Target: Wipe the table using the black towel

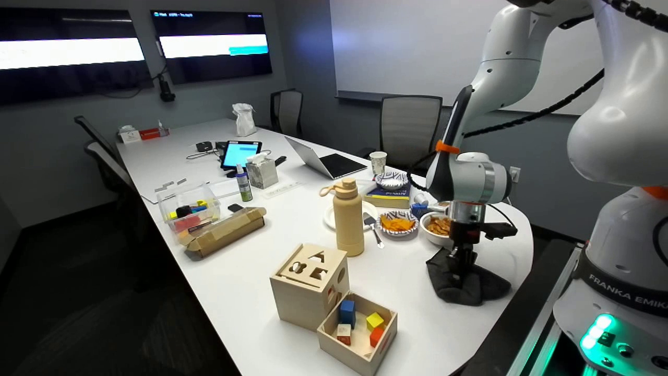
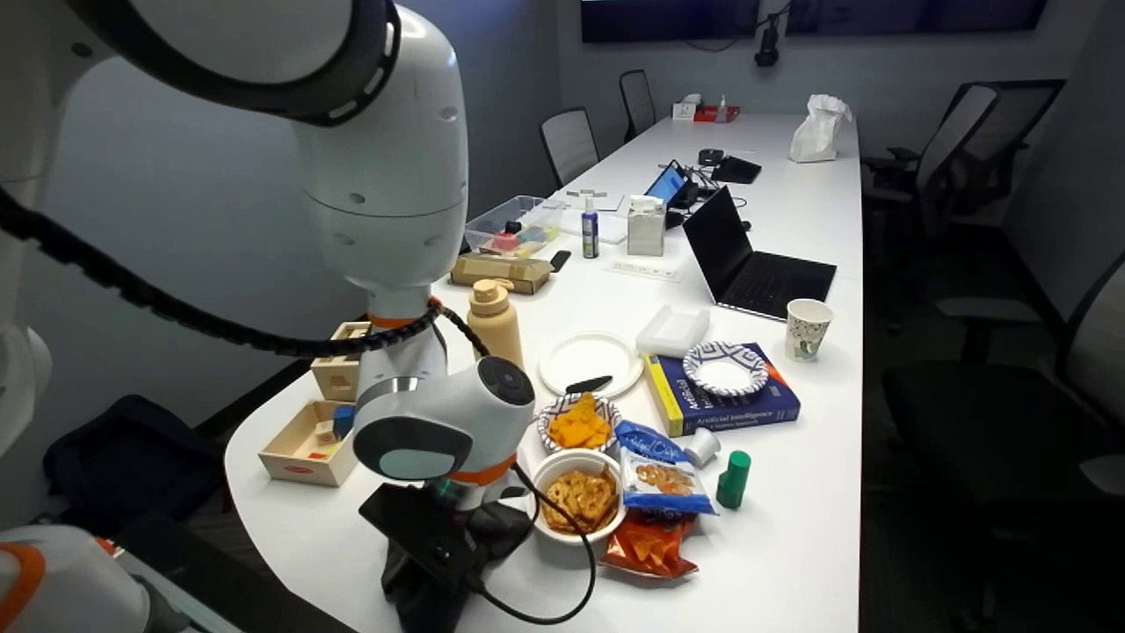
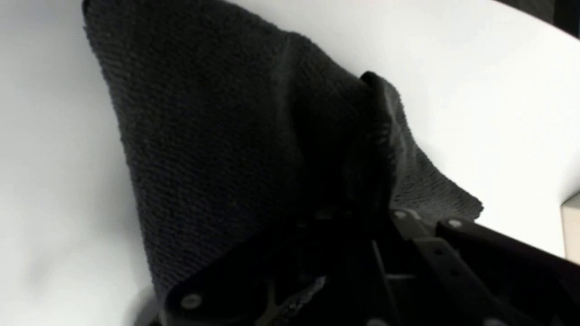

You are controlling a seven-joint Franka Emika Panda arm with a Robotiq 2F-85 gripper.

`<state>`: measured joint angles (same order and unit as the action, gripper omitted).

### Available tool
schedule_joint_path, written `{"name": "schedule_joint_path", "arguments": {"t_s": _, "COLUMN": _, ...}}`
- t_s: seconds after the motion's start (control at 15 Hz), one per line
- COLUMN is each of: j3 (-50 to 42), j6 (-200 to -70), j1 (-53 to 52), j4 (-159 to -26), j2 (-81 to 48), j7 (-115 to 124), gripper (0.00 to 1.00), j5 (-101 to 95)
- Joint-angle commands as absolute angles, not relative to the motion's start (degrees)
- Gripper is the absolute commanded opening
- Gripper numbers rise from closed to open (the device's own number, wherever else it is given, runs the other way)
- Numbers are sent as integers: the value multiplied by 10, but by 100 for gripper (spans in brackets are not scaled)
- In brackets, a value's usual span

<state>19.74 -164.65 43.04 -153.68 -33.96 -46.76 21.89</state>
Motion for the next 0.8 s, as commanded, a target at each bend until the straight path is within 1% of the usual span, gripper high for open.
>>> {"name": "schedule_joint_path", "arguments": {"t_s": 0.0, "j3": 174, "j6": -1628, "j1": 418, "j4": -1500, "j2": -329, "j7": -420, "gripper": 2, "j5": 184}}
{"name": "schedule_joint_path", "arguments": {"t_s": 0.27, "j3": 212, "j6": -1609, "j1": 403, "j4": -1465, "j2": -330, "j7": -423, "gripper": 2, "j5": 161}}
{"name": "schedule_joint_path", "arguments": {"t_s": 0.53, "j3": 257, "j6": -1541, "j1": 389, "j4": -1427, "j2": -364, "j7": -474, "gripper": 2, "j5": 154}}
{"name": "schedule_joint_path", "arguments": {"t_s": 0.73, "j3": 271, "j6": -1501, "j1": 376, "j4": -1428, "j2": -378, "j7": -514, "gripper": 2, "j5": 170}}
